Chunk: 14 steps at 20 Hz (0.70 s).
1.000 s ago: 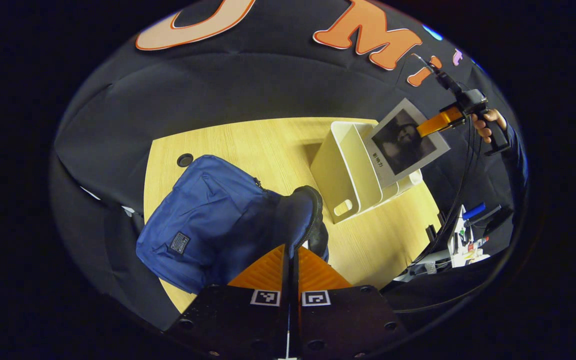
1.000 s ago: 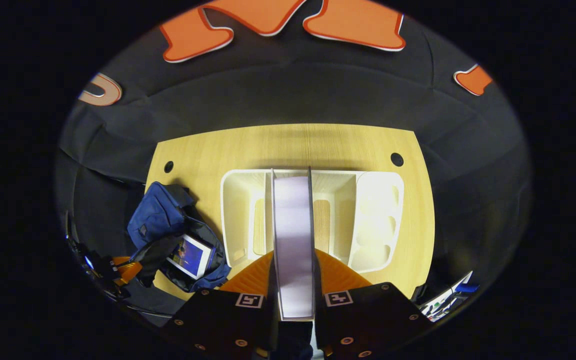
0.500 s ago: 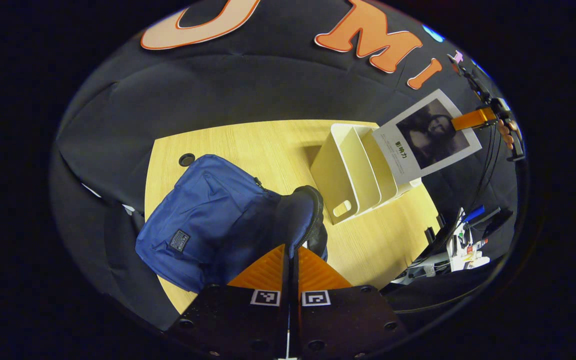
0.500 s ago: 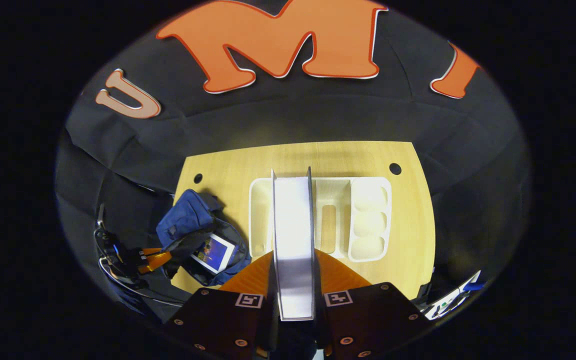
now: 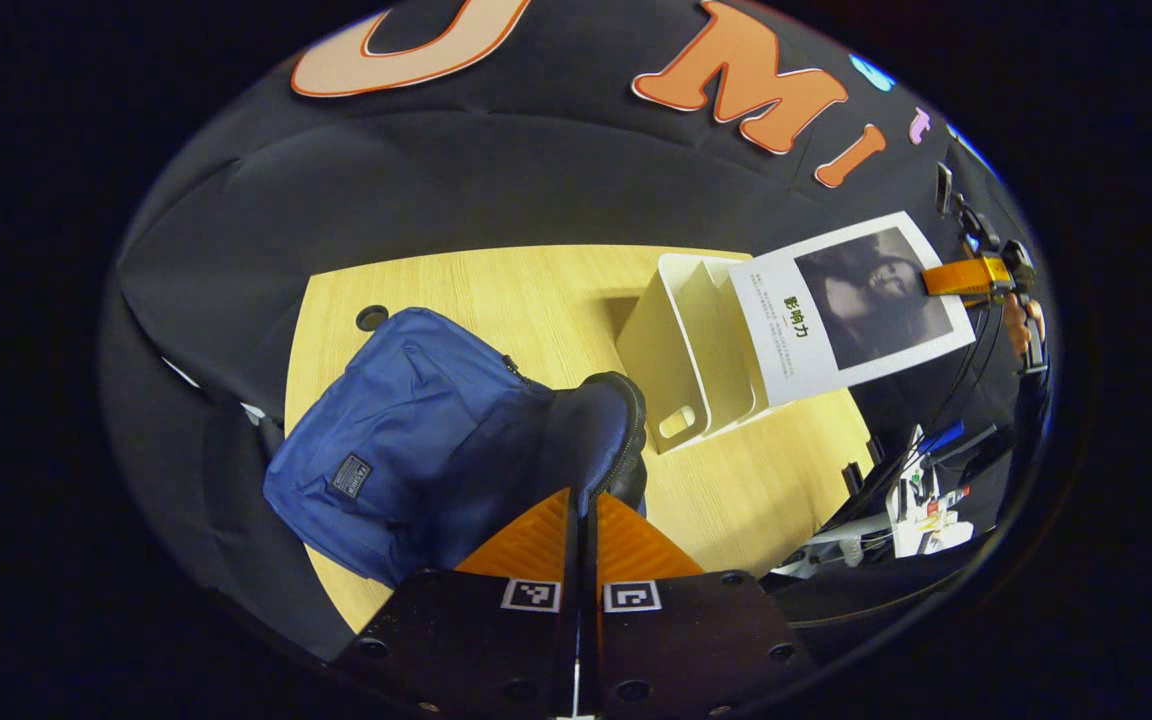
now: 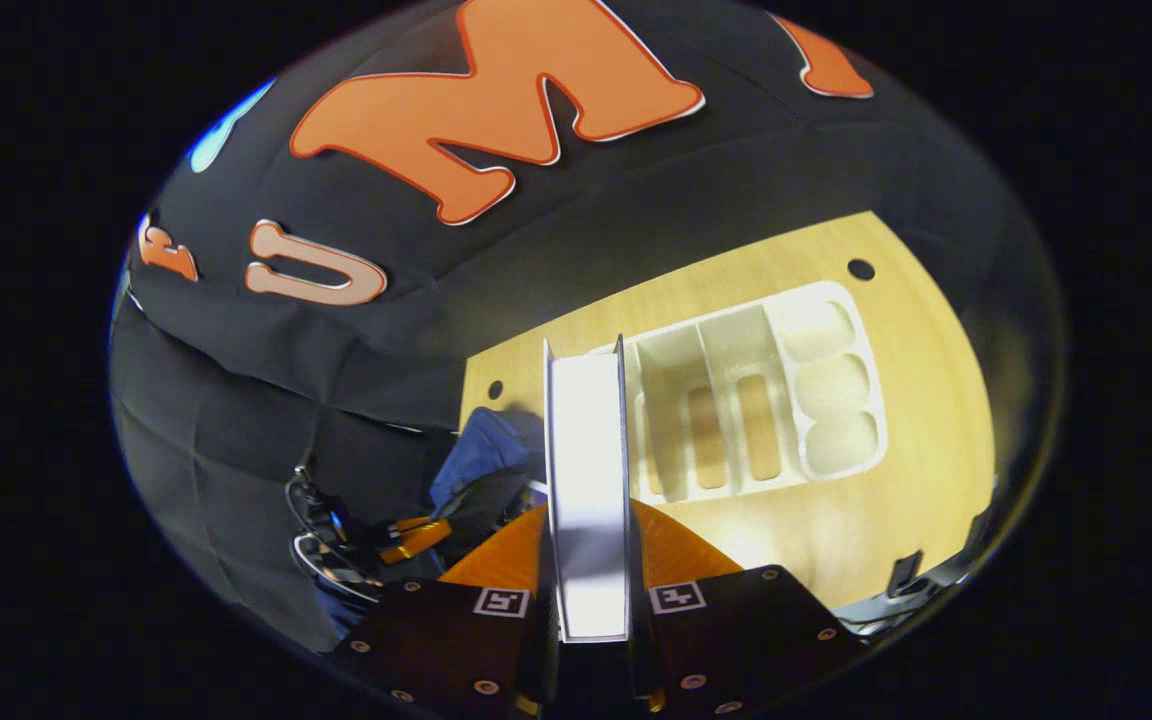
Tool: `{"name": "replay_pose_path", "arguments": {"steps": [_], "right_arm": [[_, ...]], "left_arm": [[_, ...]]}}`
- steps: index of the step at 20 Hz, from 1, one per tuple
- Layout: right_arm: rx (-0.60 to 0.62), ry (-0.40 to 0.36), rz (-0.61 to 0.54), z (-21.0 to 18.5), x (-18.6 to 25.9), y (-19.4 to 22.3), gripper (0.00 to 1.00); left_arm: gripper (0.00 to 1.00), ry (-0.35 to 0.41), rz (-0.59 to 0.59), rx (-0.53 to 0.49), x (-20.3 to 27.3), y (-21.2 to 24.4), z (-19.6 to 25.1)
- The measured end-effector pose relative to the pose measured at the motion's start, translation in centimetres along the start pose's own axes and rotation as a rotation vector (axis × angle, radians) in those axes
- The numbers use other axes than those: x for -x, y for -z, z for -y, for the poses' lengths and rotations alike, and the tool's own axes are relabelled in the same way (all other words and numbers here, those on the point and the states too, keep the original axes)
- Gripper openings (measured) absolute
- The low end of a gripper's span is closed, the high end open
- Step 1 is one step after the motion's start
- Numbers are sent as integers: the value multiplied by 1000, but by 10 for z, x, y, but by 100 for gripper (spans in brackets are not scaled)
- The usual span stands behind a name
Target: Open the schoolbag, grab two books from the bookshelf and put them into the schoolbag.
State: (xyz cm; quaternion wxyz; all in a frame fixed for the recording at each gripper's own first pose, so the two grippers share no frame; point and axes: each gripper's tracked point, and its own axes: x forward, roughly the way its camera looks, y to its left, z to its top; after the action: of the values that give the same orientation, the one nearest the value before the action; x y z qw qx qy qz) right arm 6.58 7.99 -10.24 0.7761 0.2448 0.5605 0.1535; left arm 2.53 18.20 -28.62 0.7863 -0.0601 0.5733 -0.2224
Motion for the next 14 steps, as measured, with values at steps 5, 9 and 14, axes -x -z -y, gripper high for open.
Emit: {"name": "replay_pose_path", "arguments": {"steps": [5, 9, 14], "right_arm": [[-59, -102, 12, -9, -18, 28, 28], [-114, -196, -52, -27, -56, 72, 28], [-188, -262, -95, -39, -95, 113, 28]], "left_arm": [[2, -6, 15, 13, 4, -1, -3], [2, 8, 22, 29, 2, -2, -3], [2, 41, 25, 69, 1, -3, -3]]}}
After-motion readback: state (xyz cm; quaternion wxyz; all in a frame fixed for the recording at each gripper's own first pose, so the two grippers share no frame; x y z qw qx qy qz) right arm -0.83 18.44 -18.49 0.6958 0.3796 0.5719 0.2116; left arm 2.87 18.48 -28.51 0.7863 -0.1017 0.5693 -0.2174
